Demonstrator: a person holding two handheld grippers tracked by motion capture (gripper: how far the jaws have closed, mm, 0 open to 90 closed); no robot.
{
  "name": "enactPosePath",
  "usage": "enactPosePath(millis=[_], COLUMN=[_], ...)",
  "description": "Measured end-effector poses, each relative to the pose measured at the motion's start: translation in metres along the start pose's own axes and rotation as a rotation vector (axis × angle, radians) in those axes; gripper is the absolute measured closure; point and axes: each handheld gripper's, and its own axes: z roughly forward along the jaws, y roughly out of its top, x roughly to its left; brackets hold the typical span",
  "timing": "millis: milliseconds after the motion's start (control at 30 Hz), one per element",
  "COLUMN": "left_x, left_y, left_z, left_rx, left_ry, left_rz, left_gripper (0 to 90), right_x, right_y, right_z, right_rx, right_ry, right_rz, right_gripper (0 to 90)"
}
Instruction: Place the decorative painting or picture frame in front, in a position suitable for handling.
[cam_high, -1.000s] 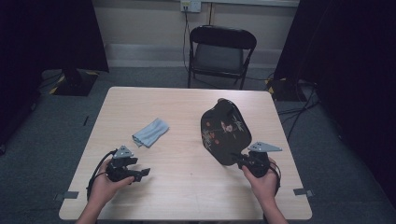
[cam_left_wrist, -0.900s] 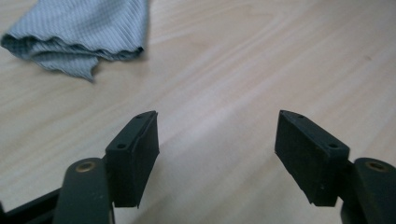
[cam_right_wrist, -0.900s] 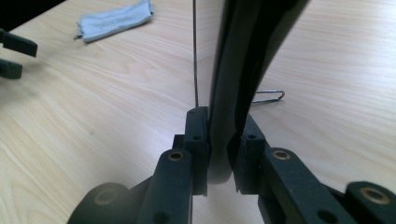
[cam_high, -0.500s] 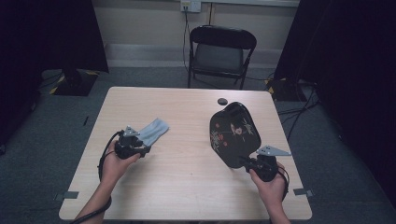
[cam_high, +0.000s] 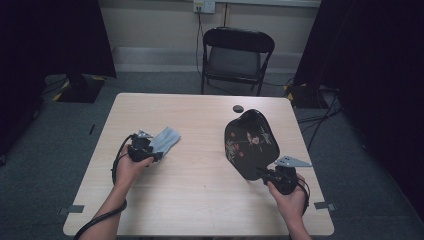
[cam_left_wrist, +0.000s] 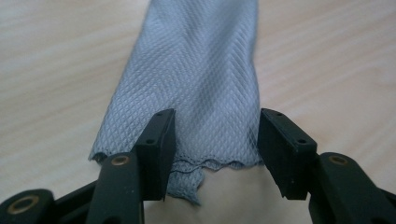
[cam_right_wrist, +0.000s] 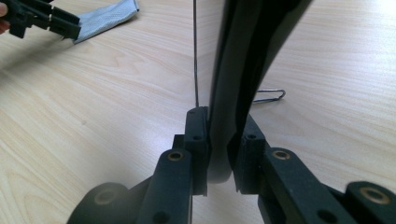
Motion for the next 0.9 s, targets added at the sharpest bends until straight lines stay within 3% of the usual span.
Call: enactPosePath(millis=[67,100,133,200,233,267,300,433,533,733,833,867,900], left_x=[-0.004,-0.016,-0.016,-0.029,-0.042,-0.042,-0.052,-0.063,-0.067,-0.066,-0.066,-0.066,-0.062], left_y=[-0.002,-0.009,-0.009,-0.016,-0.022,-0.022,-0.027,-0.035,-0.041,-0.049,-0.042,-0.042,-0.034], left_z=[-0.003,-0.007,-0.007,-0.012,-0.017,-0.017,-0.022,-0.029,-0.035,-0.044,-0.053,-0.053,-0.053], left_rx=[0.006,0.007,0.007,0.02,0.028,0.028,0.042,0.053,0.069,0.093,0.016,0.016,-0.016], left_ry=[-0.008,-0.023,-0.023,-0.033,-0.049,-0.049,-0.056,-0.074,-0.09,-0.069,-0.062,-0.062,-0.052], left_rz=[-0.001,0.024,0.024,0.052,0.071,0.071,0.102,0.108,0.105,0.078,0.044,0.044,0.011], left_gripper=[47.7,47.5,47.5,47.6,48.2,49.0,49.4,50.3,51.9,52.5,48.6,48.3,49.1], right_x=[0.0,0.0,0.0,0.0,0.0,0.001,0.001,0.002,0.002,0.002,0.002,0.002,0.002], right_y=[0.0,0.0,0.0,0.0,0.0,0.0,0.0,0.0,0.0,0.0,0.001,0.001,0.001], right_z=[0.0,0.0,0.0,0.0,0.0,0.0,0.0,0.0,0.0,0.0,0.0,0.0,0.0], right_rx=[0.0,0.001,0.001,-0.002,-0.001,-0.001,-0.001,0.002,0.0,0.0,0.0,-0.002,-0.002], right_ry=[0.0,0.0,0.0,0.0,-0.003,-0.003,-0.005,-0.011,-0.01,-0.012,-0.012,-0.012,-0.012], right_rz=[0.0,-0.001,-0.001,0.003,0.004,0.008,0.012,0.012,0.012,0.009,0.009,0.007,0.007], right_gripper=[78.6,78.6,78.6,78.7,78.7,78.7,78.7,78.7,78.6,78.6,78.6,78.5,78.6])
